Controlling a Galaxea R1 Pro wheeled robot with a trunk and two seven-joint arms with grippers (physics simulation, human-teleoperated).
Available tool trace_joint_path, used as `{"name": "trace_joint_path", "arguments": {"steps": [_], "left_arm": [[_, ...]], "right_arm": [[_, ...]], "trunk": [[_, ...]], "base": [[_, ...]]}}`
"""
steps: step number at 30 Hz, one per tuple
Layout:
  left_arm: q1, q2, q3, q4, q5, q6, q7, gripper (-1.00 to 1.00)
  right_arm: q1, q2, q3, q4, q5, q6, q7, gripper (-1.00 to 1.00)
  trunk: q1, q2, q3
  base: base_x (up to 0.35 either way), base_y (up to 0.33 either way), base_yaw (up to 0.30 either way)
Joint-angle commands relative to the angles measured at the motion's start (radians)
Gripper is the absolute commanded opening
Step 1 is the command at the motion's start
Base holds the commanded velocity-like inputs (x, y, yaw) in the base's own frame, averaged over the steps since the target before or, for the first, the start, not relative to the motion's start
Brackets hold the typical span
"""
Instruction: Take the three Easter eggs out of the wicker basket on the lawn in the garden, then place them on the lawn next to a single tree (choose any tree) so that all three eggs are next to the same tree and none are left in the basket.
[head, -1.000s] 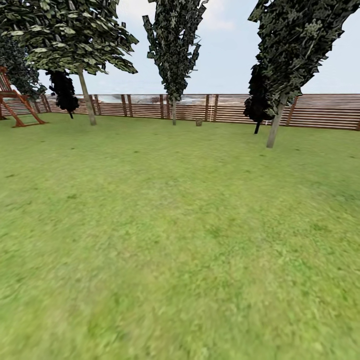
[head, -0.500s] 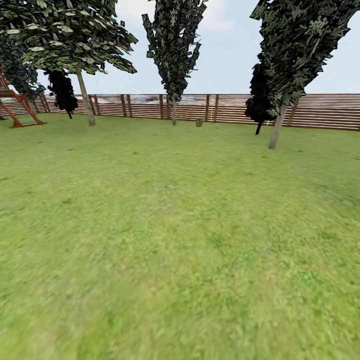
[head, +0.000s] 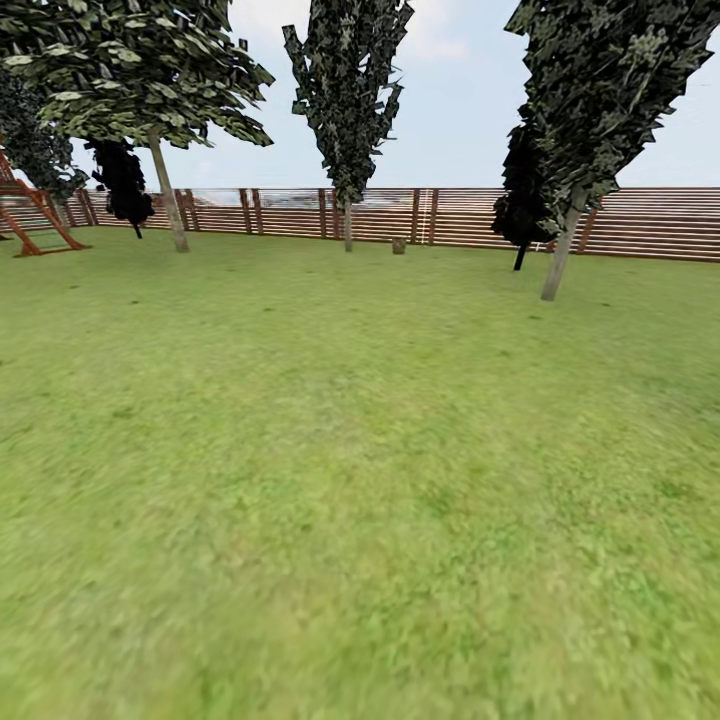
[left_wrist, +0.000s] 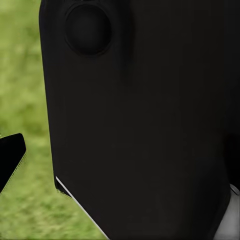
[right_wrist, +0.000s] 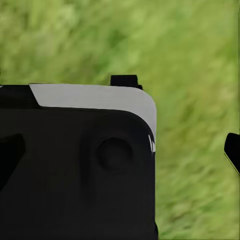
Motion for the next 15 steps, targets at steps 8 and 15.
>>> {"name": "trace_joint_path", "arguments": {"steps": [8,15], "left_arm": [[0.0,0.0,0.003,0.0,0.001,-0.002,-0.001,1.0],[0.0,0.0,0.003,0.0,0.001,-0.002,-0.001,1.0]], "right_arm": [[-0.001,0.0,-0.005,0.001,0.002,-0.004,0.003,1.0],[-0.001,0.0,-0.005,0.001,0.002,-0.003,0.003,1.0]], "trunk": [[0.001,0.0,-0.001],[0.001,0.0,-0.001]], "base": [[0.332,0.0,0.0],[0.332,0.0,0.0]]}}
